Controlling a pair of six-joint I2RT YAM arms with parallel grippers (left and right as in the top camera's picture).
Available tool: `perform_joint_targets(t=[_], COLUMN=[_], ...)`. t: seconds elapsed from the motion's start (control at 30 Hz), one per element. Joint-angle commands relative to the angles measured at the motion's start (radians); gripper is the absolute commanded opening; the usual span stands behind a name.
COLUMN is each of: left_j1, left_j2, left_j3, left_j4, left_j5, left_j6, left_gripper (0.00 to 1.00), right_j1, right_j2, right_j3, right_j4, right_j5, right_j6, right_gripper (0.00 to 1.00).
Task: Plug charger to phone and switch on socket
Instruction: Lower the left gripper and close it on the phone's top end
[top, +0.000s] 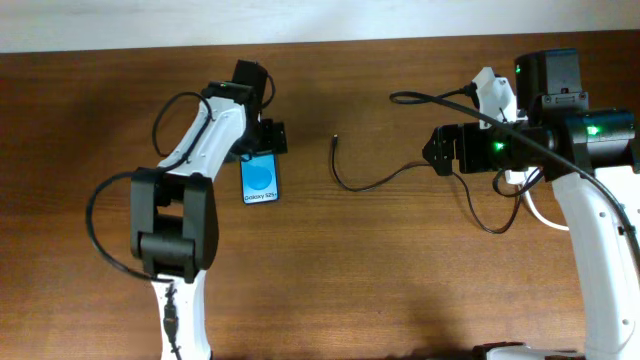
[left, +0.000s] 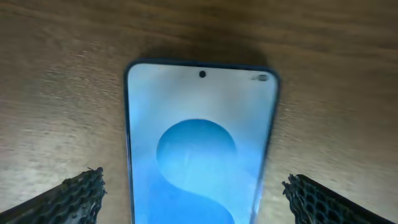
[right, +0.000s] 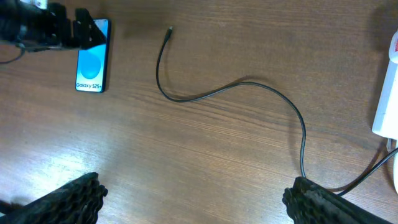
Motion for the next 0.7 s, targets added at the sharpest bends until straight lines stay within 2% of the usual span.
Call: perform_joint_targets(t=[0.0, 0.23, 0.33, 0.47, 0.67], left_j1=[0.001, 0.0, 0.0, 0.0, 0.0], left_j2=[0.045, 0.067, 0.094, 0.097, 0.097], left_j3=[0.008, 0.008, 0.008, 0.008, 0.008], left_j4=[-0.004, 0.007, 0.006, 0.005, -0.029], left_j5=[-0.029, -0.035, 0.004, 0.054, 0.097], left_j6=[0.016, 0.006, -0.004, -0.03, -0.031], left_gripper=[0.99, 0.99, 0.99, 0.85, 0.83], right_j1=[-0.003, -0.003, -0.003, -0.003, -0.003], right_j2=[-0.001, -0.001, 0.0, 0.0, 0.0], right_j3=[0.017, 0.017, 0.017, 0.017, 0.017], right_j4=[0.0, -0.001, -0.001, -0.001, -0.001], right_j5=[-0.009, -0.009, -0.009, -0.009, -0.009], right_j6=[0.001, 0.001, 0.001, 0.001, 0.001], right_gripper=[0.98, 0.98, 0.98, 0.98, 0.98])
